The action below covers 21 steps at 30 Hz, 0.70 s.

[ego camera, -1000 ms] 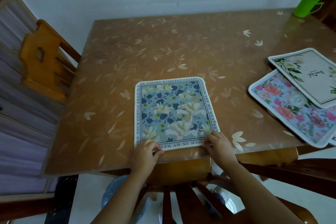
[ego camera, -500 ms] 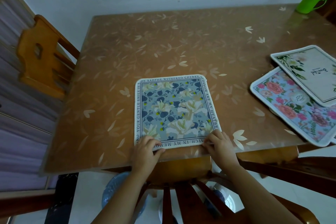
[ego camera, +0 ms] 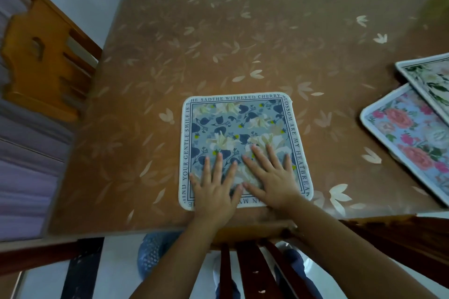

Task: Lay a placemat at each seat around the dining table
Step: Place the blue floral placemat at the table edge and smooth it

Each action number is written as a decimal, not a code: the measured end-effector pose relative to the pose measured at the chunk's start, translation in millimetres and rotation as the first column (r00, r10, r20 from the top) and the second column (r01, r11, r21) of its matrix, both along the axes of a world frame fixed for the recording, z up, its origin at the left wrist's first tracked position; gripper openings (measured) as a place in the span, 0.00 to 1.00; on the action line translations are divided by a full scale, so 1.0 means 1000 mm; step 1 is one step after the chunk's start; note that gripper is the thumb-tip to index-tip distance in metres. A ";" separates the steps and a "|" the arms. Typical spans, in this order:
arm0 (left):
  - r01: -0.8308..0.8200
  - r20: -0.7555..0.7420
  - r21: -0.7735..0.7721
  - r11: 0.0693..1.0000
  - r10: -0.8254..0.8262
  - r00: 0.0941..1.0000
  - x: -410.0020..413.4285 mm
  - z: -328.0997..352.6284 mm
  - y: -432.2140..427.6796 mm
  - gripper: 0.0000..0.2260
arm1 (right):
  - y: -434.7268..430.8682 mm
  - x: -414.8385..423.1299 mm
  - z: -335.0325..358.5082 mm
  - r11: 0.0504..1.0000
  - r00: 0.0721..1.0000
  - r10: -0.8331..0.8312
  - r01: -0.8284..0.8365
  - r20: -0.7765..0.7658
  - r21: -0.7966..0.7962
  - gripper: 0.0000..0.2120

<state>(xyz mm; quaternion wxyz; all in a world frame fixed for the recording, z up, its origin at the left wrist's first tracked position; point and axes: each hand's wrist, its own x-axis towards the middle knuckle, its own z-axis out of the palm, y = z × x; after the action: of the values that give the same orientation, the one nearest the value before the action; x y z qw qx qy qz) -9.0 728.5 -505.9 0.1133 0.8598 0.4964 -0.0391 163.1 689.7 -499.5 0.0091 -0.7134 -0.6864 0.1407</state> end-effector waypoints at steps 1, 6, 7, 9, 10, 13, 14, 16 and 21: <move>-0.004 -0.002 0.012 1.000 0.004 1.000 0.003 -0.003 0.009 0.26 | 0.012 0.007 0.000 0.999 0.999 0.043 -0.043 0.008 0.006 0.31; -0.023 0.018 0.063 0.998 0.022 1.000 0.024 -0.012 0.062 0.24 | 0.075 0.037 -0.004 0.985 0.986 0.164 -0.165 0.017 0.052 0.31; -0.035 0.038 0.070 0.997 0.032 0.999 0.029 -0.012 0.074 0.24 | 0.087 0.041 -0.006 0.984 0.986 0.165 -0.166 0.021 0.063 0.31; -0.042 0.048 0.095 0.995 0.037 0.998 0.039 -0.013 0.099 0.24 | 0.108 0.048 -0.009 0.984 0.987 0.158 -0.159 0.013 0.076 0.31; -0.041 0.039 0.100 0.994 0.037 0.999 0.045 -0.014 0.111 0.24 | 0.117 0.052 -0.009 0.985 0.988 0.156 -0.156 0.007 0.078 0.31; -0.057 0.039 0.099 0.993 0.054 0.998 0.059 -0.017 0.145 0.25 | 0.140 0.061 -0.012 0.985 0.991 0.137 -0.135 -0.004 0.108 0.31; -0.077 0.045 0.095 0.992 0.073 0.996 0.062 -0.017 0.155 0.25 | 0.146 0.063 -0.012 0.986 0.994 0.112 -0.110 -0.012 0.124 0.30; -0.124 0.054 0.091 0.988 0.120 0.991 0.066 -0.017 0.171 0.25 | 0.152 0.066 -0.014 0.989 0.999 0.018 -0.011 -0.044 0.146 0.30; -0.205 0.069 0.087 0.975 0.199 0.978 0.064 -0.018 0.169 0.26 | 0.138 0.063 -0.017 0.964 0.976 -0.209 0.215 -0.054 0.154 0.30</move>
<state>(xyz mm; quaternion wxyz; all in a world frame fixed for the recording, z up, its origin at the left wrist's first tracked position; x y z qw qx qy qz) 55.1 897.0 -523.7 0.0909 0.8099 0.5790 0.0215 226.5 827.9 -516.7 0.0937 -0.7769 -0.6150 0.0968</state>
